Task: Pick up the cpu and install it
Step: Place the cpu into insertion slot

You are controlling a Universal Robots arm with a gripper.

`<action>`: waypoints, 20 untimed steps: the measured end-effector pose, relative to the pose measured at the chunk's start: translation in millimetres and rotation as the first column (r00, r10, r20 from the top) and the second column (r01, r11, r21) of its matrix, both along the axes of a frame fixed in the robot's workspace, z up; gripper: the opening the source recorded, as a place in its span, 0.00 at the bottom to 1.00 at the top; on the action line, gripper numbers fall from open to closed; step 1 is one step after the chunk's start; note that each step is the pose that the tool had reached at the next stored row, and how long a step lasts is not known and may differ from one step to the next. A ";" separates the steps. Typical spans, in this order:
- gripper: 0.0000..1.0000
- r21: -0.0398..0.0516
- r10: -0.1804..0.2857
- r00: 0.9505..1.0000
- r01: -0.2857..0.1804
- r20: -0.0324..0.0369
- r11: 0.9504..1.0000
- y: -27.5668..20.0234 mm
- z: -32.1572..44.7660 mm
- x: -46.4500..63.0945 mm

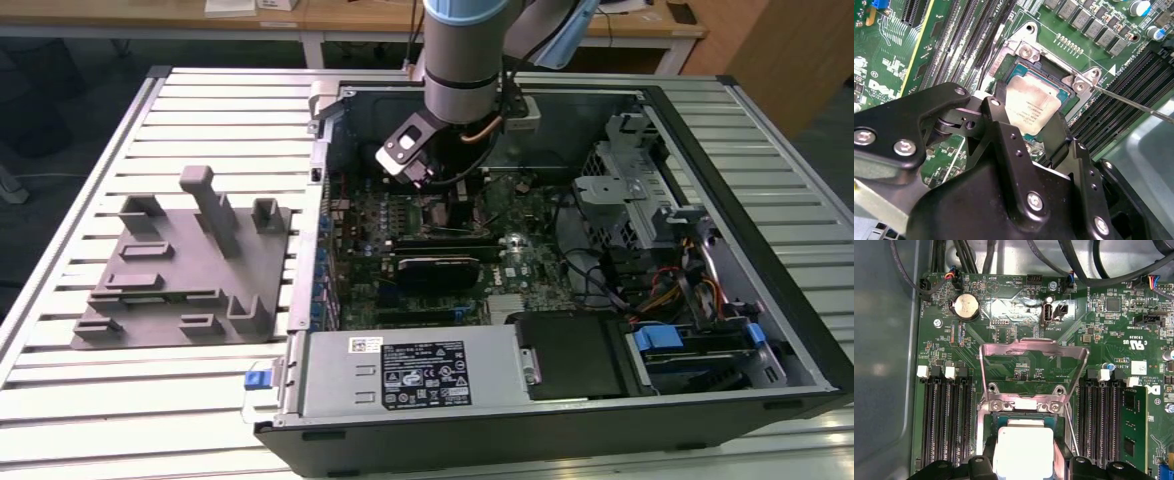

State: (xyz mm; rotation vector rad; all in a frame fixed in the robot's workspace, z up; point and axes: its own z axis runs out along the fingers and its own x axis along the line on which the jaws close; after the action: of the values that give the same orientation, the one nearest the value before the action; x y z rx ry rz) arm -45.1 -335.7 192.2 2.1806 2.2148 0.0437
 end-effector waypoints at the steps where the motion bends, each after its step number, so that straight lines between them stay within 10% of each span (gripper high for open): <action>1: 0.53 0.000 0.000 1.000 0.000 0.000 1.000 0.0 -0.1 0.0; 20: 0.53 0.000 0.000 1.000 0.000 0.000 1.000 0.3 -0.6 0.0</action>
State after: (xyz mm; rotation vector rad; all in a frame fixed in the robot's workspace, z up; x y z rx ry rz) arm -45.1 -335.5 191.6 2.1807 2.2149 0.0443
